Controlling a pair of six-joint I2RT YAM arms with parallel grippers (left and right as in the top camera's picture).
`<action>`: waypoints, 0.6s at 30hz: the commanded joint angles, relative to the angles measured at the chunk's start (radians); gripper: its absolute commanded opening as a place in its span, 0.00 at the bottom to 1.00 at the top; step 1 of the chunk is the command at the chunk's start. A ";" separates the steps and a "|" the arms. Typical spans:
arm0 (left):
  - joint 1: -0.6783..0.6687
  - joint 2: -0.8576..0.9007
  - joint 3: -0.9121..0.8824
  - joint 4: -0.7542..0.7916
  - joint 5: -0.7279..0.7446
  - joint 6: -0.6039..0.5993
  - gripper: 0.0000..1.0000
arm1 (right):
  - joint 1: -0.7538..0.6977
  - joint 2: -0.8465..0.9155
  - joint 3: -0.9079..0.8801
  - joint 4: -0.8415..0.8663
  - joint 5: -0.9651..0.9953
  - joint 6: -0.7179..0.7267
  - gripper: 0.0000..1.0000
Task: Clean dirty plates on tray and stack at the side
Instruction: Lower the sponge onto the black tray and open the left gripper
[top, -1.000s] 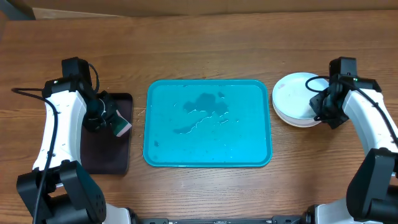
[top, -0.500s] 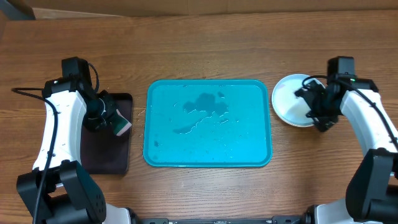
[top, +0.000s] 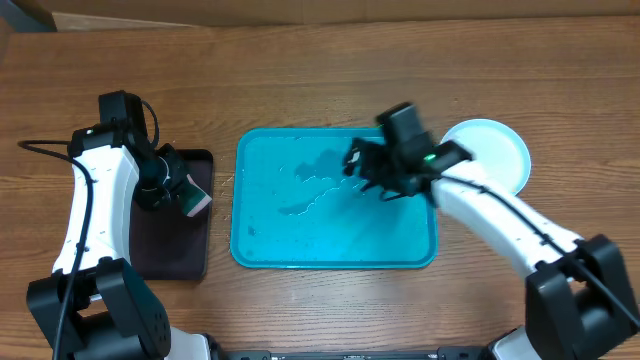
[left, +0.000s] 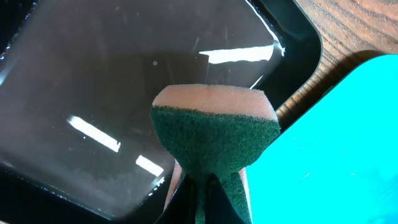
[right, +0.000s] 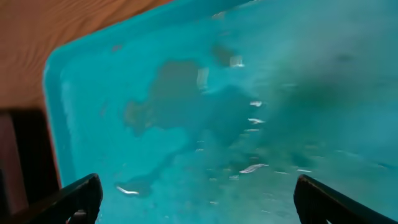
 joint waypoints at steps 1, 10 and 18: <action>0.004 0.000 -0.005 0.010 -0.001 0.019 0.04 | 0.047 0.008 -0.012 0.034 0.082 -0.018 1.00; 0.004 0.001 -0.005 0.031 -0.079 0.019 0.04 | 0.054 0.008 -0.012 0.044 0.143 -0.018 1.00; 0.005 0.003 -0.005 0.068 -0.133 0.014 0.04 | 0.047 0.008 -0.012 0.041 0.148 -0.018 1.00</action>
